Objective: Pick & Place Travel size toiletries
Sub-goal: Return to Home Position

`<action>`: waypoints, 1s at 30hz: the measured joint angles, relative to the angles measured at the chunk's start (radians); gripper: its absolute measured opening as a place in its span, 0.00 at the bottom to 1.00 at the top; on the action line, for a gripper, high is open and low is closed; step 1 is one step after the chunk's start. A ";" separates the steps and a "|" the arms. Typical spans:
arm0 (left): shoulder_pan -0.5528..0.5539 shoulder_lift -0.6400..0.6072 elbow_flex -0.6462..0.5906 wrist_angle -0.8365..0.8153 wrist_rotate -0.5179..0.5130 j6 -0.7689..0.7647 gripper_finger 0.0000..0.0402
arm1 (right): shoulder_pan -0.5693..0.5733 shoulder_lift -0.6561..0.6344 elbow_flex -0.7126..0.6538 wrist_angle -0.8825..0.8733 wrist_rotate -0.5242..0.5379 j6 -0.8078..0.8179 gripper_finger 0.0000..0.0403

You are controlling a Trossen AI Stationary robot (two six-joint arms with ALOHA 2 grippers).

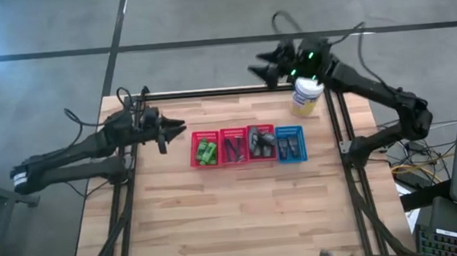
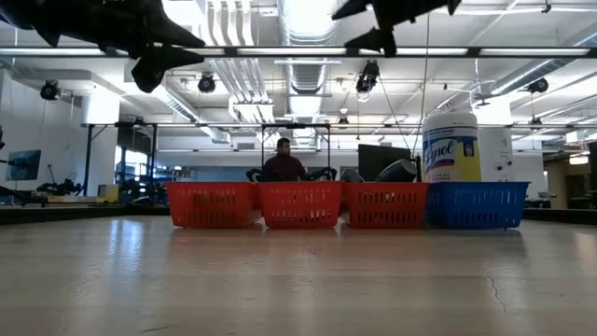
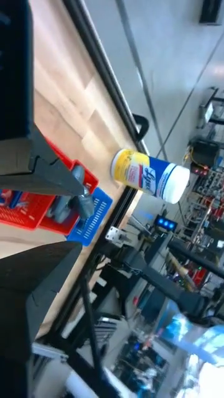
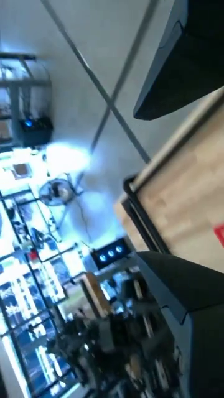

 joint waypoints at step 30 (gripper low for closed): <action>0.108 0.089 0.000 0.006 -0.432 -0.177 0.31 | -0.556 -0.137 -0.002 -0.082 -0.171 -0.506 0.66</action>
